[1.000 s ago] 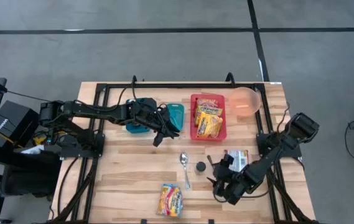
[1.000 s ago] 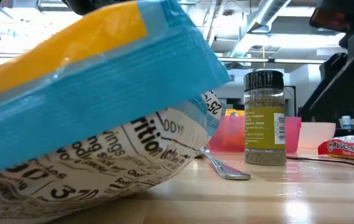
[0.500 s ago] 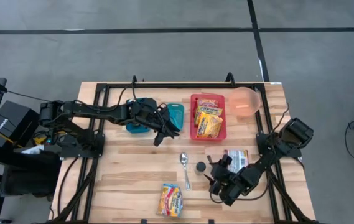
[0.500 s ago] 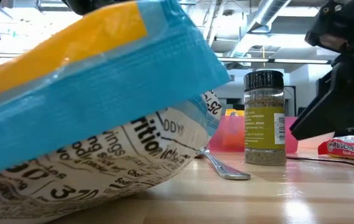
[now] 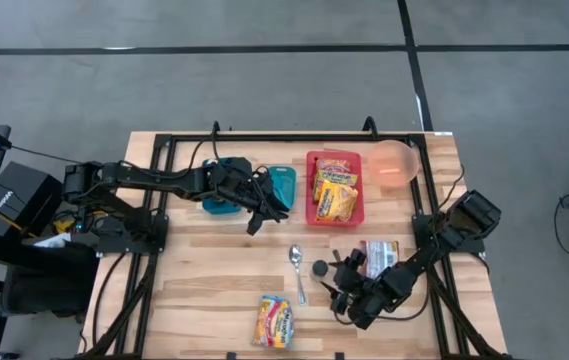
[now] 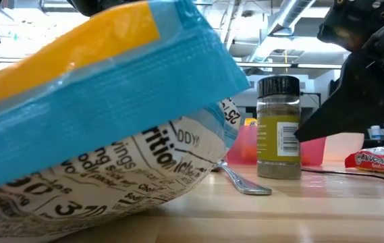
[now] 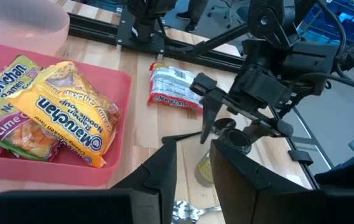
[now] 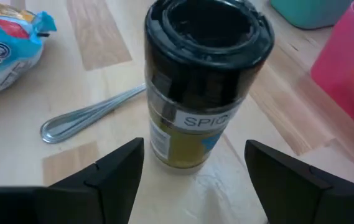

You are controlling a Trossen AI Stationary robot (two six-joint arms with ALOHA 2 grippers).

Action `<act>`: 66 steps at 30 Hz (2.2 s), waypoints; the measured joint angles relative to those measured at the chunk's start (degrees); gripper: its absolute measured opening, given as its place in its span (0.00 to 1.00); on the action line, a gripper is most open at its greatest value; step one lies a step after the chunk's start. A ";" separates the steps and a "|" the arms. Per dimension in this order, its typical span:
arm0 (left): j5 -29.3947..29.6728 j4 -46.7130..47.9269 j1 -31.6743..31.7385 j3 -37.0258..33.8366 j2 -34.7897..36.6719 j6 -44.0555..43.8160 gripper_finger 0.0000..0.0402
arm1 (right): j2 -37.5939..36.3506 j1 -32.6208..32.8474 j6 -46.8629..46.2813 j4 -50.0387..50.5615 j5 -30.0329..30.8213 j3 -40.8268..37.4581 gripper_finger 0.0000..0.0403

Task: Pick & Place Food Item
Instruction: Put the black spice bottle into the blue bin

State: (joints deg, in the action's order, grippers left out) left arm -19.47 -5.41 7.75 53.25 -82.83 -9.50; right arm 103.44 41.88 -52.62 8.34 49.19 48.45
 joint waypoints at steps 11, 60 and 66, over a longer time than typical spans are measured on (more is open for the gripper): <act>-0.01 0.00 -0.04 0.00 0.00 -0.02 0.23 | 0.00 -2.95 2.58 -3.45 -1.22 -0.02 0.68; -0.06 -0.66 -0.39 0.00 0.00 -0.46 0.23 | 6.60 -7.43 14.28 -32.15 -4.11 -5.55 0.59; -0.06 -0.63 -0.39 0.00 0.00 -0.46 0.23 | 6.60 -7.43 14.28 -32.15 -4.12 -5.55 0.46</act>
State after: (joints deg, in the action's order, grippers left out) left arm -19.53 -6.04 7.35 53.25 -82.83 -9.96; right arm 110.04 34.46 -38.35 -23.81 45.07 42.89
